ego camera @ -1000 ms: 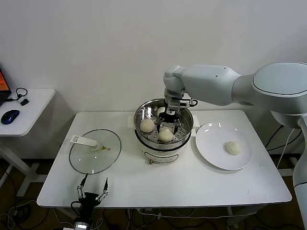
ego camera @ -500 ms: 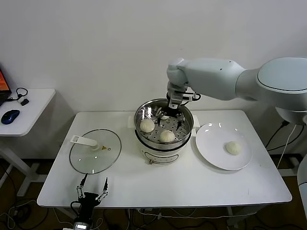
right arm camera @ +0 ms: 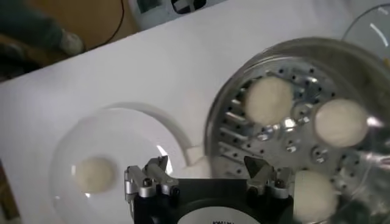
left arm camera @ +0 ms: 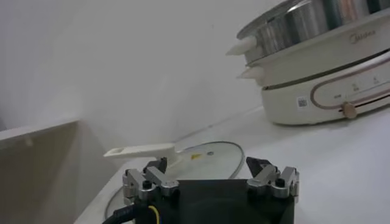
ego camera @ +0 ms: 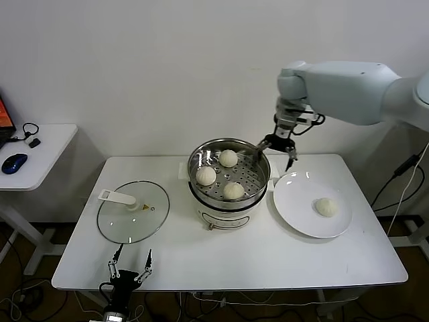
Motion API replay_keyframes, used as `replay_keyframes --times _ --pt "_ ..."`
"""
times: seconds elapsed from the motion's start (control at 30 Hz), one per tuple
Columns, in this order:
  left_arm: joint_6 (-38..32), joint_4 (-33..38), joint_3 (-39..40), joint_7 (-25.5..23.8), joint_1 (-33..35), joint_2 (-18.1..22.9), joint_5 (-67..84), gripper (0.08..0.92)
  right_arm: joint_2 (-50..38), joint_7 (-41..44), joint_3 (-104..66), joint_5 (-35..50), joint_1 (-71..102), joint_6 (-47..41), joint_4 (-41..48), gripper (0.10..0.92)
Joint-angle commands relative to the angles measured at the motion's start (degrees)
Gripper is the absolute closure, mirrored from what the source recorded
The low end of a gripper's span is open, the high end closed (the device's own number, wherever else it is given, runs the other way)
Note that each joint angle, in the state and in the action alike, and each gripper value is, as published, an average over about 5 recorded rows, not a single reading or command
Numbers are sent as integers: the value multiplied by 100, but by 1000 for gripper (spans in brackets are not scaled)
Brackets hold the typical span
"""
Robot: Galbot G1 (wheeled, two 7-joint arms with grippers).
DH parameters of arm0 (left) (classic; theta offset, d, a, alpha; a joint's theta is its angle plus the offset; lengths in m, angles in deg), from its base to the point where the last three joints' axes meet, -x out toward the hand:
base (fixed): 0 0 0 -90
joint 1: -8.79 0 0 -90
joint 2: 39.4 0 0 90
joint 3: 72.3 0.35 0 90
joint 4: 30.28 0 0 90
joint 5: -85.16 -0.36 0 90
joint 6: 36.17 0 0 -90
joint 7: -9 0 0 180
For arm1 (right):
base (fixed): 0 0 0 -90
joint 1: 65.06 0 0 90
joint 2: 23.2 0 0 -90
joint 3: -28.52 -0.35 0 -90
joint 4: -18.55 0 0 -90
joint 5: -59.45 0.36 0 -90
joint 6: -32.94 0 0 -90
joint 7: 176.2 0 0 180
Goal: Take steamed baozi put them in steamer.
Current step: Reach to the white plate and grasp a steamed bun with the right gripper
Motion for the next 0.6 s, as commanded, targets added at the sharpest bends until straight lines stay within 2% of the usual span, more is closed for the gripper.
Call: replay_keyframes --times 0.03,0.33,0.6 --pt "19 -26 -16 -1 -8 8 -12 177 -1264 227 408 115 -83 -3239 -15 203" --pt "30 -108 -21 -4 -25 28 -47 177 -2032 -110 119 151 483 -4144 -80 203" --pt "27 -171 -34 2 -18 4 -83 177 -2297 75 -1003 -401 1785 -3992 594 203"
